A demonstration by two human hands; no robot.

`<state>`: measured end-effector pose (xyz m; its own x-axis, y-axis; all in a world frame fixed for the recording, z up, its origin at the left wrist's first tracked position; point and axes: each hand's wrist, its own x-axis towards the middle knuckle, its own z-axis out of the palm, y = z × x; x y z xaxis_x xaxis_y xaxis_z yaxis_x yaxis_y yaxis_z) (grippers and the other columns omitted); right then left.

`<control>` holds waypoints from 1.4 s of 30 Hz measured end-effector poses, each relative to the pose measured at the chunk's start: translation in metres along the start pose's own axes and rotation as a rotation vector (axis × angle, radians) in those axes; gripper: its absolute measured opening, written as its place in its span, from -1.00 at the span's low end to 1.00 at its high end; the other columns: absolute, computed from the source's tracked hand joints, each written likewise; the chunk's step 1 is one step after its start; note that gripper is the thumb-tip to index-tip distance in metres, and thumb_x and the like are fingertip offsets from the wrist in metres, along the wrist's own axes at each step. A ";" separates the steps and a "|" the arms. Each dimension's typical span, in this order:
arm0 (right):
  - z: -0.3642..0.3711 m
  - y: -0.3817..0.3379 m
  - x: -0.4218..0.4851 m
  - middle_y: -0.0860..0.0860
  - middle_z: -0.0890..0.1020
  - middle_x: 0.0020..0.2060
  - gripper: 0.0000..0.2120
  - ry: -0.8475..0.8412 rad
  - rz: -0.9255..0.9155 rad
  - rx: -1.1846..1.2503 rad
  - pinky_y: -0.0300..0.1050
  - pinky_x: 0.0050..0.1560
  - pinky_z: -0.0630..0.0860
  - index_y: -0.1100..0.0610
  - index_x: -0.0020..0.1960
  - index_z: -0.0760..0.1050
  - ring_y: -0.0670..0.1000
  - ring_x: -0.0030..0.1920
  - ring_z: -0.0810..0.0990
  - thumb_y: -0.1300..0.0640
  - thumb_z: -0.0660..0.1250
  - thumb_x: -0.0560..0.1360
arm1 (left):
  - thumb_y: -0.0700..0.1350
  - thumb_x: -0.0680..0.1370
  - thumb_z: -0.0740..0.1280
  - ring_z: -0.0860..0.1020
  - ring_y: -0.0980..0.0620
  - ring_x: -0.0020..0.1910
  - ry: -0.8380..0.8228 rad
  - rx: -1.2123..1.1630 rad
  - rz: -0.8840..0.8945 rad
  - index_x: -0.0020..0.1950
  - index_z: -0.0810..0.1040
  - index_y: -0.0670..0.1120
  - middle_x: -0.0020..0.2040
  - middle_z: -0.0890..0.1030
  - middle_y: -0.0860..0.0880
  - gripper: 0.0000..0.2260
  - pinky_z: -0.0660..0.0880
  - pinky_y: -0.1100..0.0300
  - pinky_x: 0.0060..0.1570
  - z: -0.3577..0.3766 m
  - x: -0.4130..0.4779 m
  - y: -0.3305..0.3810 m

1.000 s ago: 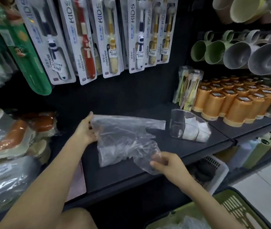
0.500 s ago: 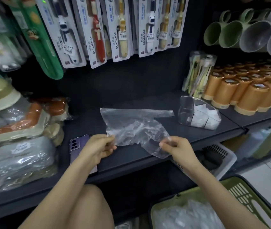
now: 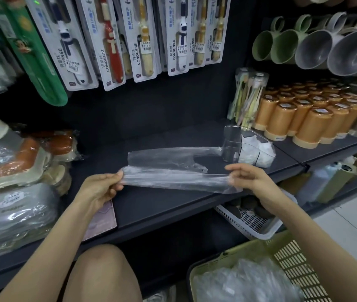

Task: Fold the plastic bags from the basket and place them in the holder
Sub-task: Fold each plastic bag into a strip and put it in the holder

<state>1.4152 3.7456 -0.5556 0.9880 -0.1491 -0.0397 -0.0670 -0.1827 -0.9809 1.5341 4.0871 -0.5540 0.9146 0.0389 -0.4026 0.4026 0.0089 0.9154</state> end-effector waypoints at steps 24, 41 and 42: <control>0.009 0.008 -0.008 0.15 0.59 0.06 -0.54 0.566 0.208 -0.652 0.06 -0.04 0.50 0.15 0.29 0.46 0.18 -0.03 0.57 -0.11 0.35 0.51 | -0.34 0.59 0.23 0.50 -0.04 -0.40 0.136 0.237 0.137 0.03 0.42 -0.25 -0.40 0.54 -0.14 -0.96 0.41 0.36 -0.59 0.026 -0.016 -0.031; 0.206 -0.013 0.134 0.04 0.06 0.56 -0.53 -0.431 -0.230 -1.267 0.15 0.51 -0.14 -0.06 0.55 0.12 0.07 0.55 -0.03 -0.11 -0.02 0.66 | -0.10 0.53 0.38 0.48 0.12 -0.28 0.067 0.820 0.444 0.09 0.33 -0.03 -0.29 0.57 0.06 -0.75 0.27 0.19 -0.30 0.009 -0.027 -0.042; 0.209 -0.010 0.135 0.05 0.06 0.56 -0.53 -0.414 -0.228 -1.267 0.16 0.50 -0.10 -0.06 0.54 0.13 0.07 0.55 -0.03 -0.11 -0.02 0.66 | -0.08 0.53 0.38 0.51 0.11 -0.23 0.045 0.882 0.442 0.12 0.32 -0.03 -0.27 0.60 0.05 -0.73 0.29 0.18 -0.25 0.008 -0.028 -0.044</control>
<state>1.5788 3.9302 -0.5906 0.9483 0.2648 -0.1752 0.2435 -0.9606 -0.1336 1.4914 4.0774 -0.5831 0.9947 -0.1023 -0.0080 -0.0733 -0.7629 0.6423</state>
